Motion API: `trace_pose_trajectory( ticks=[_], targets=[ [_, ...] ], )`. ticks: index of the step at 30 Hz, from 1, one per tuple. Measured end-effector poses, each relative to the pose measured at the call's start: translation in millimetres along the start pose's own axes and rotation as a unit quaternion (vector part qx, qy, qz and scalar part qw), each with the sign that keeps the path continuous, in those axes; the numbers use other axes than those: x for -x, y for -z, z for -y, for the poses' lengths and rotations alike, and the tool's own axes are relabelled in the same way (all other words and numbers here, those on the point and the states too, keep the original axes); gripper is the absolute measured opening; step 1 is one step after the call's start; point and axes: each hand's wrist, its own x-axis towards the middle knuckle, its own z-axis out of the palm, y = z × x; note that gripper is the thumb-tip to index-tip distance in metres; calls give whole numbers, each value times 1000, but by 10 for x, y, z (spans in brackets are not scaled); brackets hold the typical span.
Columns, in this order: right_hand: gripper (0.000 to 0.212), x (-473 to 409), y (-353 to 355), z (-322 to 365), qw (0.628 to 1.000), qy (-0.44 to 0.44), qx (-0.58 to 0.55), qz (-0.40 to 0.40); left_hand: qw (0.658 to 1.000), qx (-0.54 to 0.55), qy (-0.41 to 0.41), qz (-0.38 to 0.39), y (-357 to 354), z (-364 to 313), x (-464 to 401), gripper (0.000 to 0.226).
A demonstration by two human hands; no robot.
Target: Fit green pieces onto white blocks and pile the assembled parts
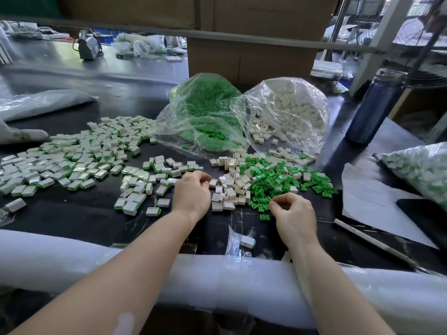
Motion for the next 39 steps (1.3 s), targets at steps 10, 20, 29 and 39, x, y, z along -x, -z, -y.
trace_pose_trajectory(
  ticks=[10,20,29,39],
  targets=[
    [7,8,7,0,1000,1,-2,2,988,-53,-116,84,51,-111,193,19],
    [8,18,9,7,1000,-5,-10,3,983,-94,-144,67,31,-89,208,19],
    [8,24,3,26,1000,-8,-3,7,993,-85,-48,63,222,56,44,12],
    [10,29,5,28,1000,-9,-2,9,989,-101,-57,95,267,115,7,9]
  ],
)
